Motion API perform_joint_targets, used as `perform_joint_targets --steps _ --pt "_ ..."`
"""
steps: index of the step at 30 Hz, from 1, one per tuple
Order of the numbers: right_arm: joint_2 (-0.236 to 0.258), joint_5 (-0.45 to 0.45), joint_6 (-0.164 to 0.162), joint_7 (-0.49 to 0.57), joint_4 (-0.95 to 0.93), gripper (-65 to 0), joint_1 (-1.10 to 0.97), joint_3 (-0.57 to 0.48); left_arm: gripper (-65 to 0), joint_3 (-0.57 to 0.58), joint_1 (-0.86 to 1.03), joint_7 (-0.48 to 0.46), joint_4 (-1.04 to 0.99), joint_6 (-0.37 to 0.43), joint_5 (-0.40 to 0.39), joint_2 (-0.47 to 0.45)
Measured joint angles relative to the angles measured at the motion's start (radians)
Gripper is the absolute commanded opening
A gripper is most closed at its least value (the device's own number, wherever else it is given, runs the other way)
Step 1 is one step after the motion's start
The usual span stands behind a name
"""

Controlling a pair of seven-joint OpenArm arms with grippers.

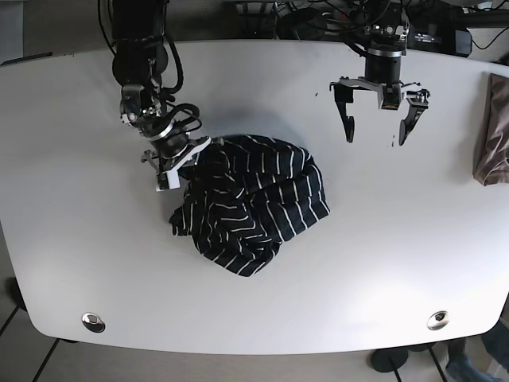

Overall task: Fold the T-shirt properly
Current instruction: 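Lower the right gripper to the crumpled shirt edge and grasp it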

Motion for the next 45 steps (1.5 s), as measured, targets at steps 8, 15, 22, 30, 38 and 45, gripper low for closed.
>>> perform_joint_targets --steps 8,15,22,30,38,45 --pt "0.054 0.0 0.013 -0.012 0.254 -54.4 -0.219 -0.086 -8.3 -0.001 -0.003 0.0 -0.002 0.005 0.0 -0.003" --pt "0.056 0.0 0.01 -0.01 0.255 -11.3 -0.196 -0.086 -8.3 -0.001 -0.003 0.0 -0.003 0.005 0.0 -0.005" --pt "0.033 0.008 0.003 -0.033 0.169 -11.9 -0.098 0.018 -8.3 0.0 -0.003 0.0 -0.003 0.004 0.0 -0.005" --pt "0.029 0.081 0.014 -0.101 0.184 -11.9 -0.079 0.06 -8.3 0.001 -0.018 0.002 -0.004 0.004 0.0 -0.005" --pt "0.027 0.187 0.011 -0.154 0.036 -19.7 -0.041 0.092 -8.3 0.0 -0.023 0.0 -0.004 0.005 0.0 -0.006" --pt "0.01 0.19 0.015 -0.182 0.051 -61.7 -0.022 0.053 -8.3 0.025 -0.018 0.0 -0.014 -0.005 0.0 -0.006"
